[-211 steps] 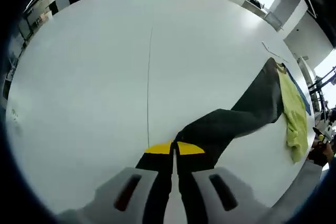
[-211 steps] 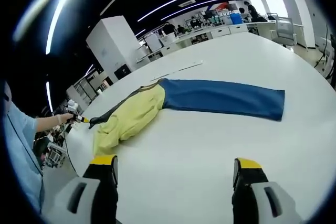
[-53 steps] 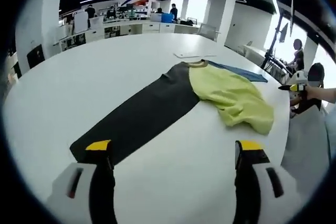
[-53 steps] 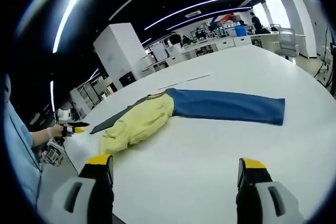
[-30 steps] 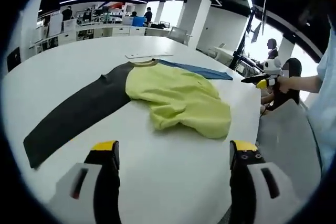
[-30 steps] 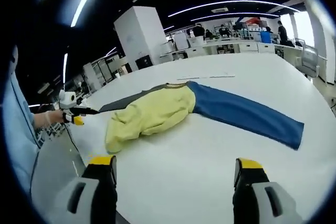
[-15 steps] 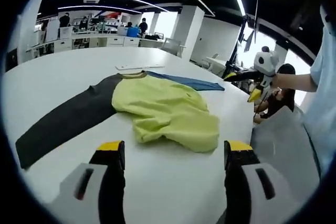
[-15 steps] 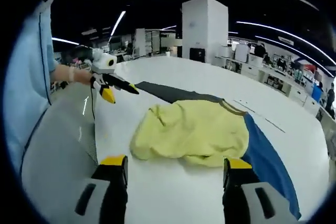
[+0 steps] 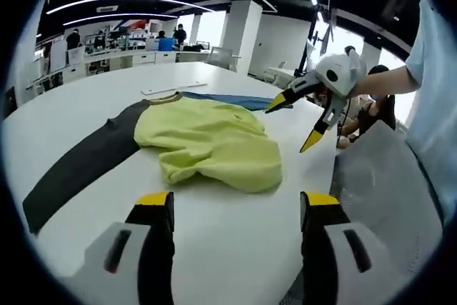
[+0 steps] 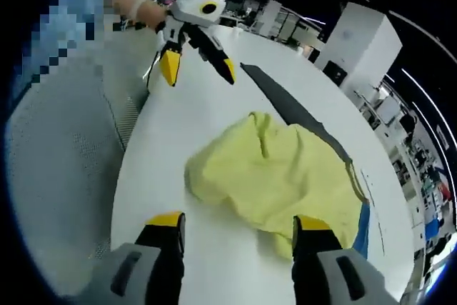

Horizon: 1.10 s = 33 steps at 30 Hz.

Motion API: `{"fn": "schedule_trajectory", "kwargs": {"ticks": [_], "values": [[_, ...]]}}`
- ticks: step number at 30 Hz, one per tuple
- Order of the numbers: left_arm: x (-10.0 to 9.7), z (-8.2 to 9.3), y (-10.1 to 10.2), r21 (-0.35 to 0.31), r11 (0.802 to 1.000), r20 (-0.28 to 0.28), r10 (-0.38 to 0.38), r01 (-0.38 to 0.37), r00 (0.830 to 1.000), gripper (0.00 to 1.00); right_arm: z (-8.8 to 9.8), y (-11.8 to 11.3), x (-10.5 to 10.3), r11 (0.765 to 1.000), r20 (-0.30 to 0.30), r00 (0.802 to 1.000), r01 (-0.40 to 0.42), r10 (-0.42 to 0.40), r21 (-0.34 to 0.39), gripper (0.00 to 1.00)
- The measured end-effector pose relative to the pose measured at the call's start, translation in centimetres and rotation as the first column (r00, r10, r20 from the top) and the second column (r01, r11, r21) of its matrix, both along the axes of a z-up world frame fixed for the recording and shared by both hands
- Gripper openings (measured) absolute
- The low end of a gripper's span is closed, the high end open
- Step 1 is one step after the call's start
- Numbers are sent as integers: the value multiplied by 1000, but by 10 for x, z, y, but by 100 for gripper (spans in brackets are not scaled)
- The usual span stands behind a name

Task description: Fold the garment on the visible template until the final outline fits inside the template.

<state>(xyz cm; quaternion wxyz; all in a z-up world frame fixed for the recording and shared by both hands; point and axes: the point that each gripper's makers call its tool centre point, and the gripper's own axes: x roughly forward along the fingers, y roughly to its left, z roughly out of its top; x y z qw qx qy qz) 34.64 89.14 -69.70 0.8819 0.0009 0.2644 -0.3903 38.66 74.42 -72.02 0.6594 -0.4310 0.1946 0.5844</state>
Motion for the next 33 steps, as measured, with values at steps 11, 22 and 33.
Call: {"fn": "schedule_trajectory", "kwargs": {"ticks": [11,22,33], "values": [[-7,-4,-6,-65,996,-34,52,-55,998,64,-24,25,-3,973,149,968,-179,200,-143,29],[-7,-7,-6,-89,993,-49,76,-80,996,61,4,37,11,993,77,990,-116,118,-27,0],[-3,-7,-13,-108,991,-58,71,-77,996,59,76,58,111,992,61,997,43,-51,120,0]]}}
